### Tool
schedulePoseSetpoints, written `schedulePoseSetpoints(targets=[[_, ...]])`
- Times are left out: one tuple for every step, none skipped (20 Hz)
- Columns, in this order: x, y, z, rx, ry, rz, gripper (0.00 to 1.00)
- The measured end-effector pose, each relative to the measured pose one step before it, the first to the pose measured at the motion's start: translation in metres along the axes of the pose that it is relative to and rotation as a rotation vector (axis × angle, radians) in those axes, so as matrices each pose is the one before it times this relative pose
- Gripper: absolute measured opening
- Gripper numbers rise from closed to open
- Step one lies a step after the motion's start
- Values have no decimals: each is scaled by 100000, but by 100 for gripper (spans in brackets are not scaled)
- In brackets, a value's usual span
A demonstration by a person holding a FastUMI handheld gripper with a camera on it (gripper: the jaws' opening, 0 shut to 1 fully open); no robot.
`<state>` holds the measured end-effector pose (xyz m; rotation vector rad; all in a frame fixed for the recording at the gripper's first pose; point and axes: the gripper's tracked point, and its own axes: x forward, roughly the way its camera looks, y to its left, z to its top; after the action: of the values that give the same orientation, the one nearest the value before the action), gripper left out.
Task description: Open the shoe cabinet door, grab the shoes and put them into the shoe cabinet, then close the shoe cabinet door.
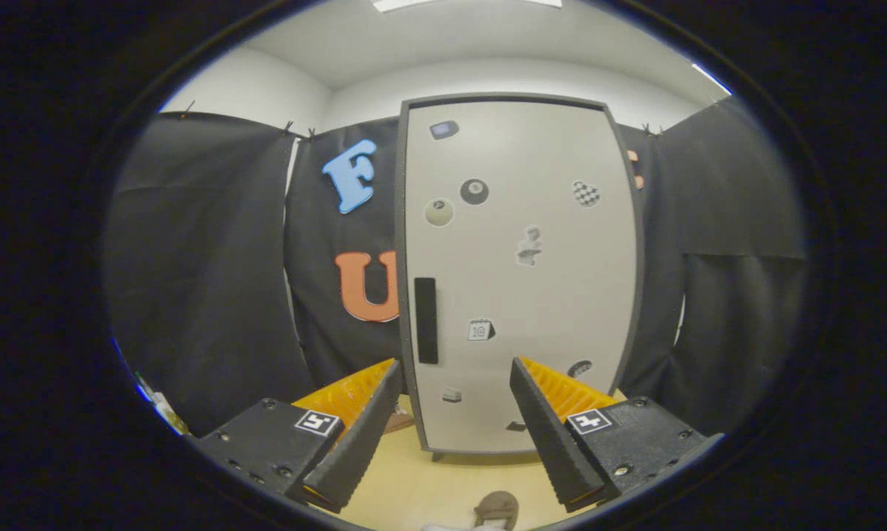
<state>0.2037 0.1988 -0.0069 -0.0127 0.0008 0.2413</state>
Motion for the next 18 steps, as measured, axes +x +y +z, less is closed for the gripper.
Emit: schedulePoseSetpoints(targets=[[1955, 431, -48, -219, -203, 634, 97], [1841, 477, 26, -537, 480, 386, 97], [1599, 355, -316, -282, 456, 338, 97], [1632, 237, -246, 204, 569, 83, 97], [1666, -8, -194, 603, 660, -583, 97], [1584, -107, -151, 680, 678, -809, 97], [1562, -110, -171, 462, 1118, -773, 97], [1351, -209, -174, 332, 994, -1010, 96], [1345, -206, 8, 406, 610, -1053, 95], [965, -186, -309, 325, 1579, -733, 94], [689, 89, -324, 1054, 1927, 250, 92], [439, 137, -252, 1407, 1025, 614, 91], [297, -88, 2, 480, 57, -739, 84], [80, -105, 111, -336, -521, -974, 79], [167, -68, 201, -249, -512, -1215, 73], [43, 50, 250, 181, -383, -316, 68], [70, 10, 275, 891, 134, -1070, 60], [85, -17, 32, 1404, -303, -448, 55]])
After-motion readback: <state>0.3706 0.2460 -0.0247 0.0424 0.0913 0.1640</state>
